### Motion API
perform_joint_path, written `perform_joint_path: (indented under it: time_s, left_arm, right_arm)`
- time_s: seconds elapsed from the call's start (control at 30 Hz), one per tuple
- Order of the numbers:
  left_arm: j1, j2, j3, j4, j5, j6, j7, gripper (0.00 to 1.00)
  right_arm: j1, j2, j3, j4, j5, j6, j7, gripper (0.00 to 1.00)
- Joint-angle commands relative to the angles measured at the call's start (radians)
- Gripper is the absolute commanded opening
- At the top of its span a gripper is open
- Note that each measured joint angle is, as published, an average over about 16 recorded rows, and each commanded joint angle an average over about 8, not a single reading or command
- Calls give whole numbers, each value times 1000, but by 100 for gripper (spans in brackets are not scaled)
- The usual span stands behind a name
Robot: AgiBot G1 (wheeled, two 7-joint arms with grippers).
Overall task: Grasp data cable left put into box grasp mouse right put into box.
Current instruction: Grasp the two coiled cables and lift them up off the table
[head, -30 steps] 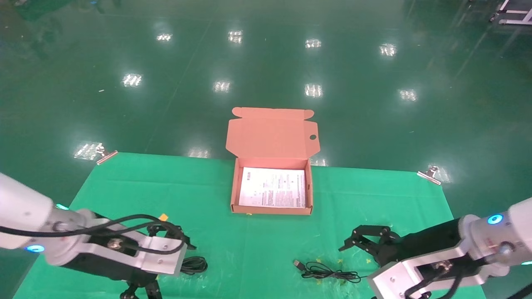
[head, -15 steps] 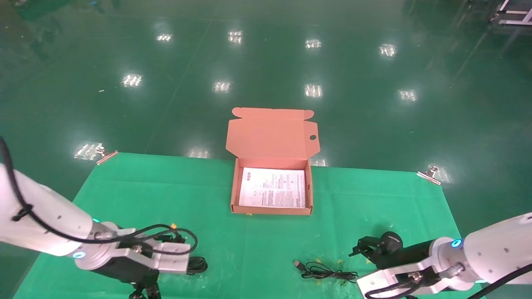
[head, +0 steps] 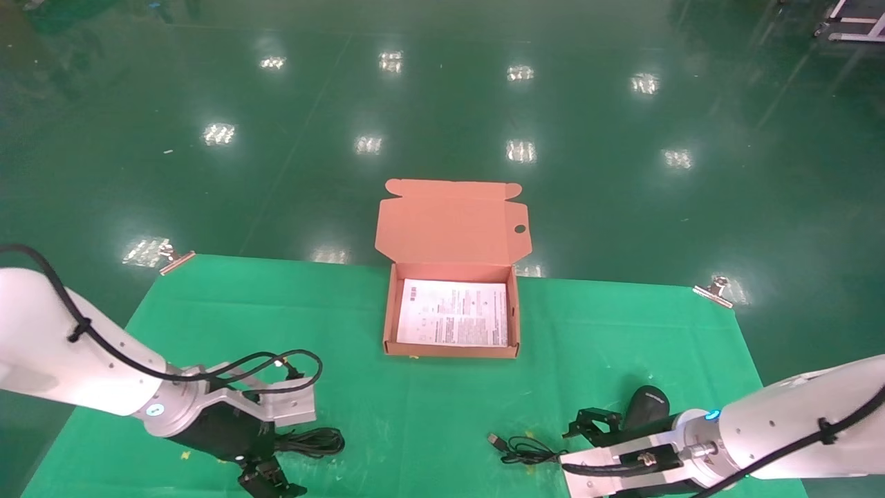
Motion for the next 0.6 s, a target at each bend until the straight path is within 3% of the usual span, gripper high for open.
perform_joint_path:
  time_s: [0.03, 0.43, 0.47, 0.6]
  left_arm:
    - [-2, 15, 0, 54, 1, -14, 21, 100]
    - [-10, 71, 15, 242, 40, -123, 142, 100]
    - [-12, 74, 14, 252, 41, -132, 151, 93]
    - [-15, 81, 12, 284, 42, -158, 180, 43]
  right_arm:
    - [0, -19, -3, -36, -6, 12, -2, 100]
    - [-6, -96, -15, -198, -43, 108, -77, 100]
    - [-6, -102, -15, -211, -44, 115, -81, 94]
    - [-6, -120, -15, -253, -48, 134, -93, 44]
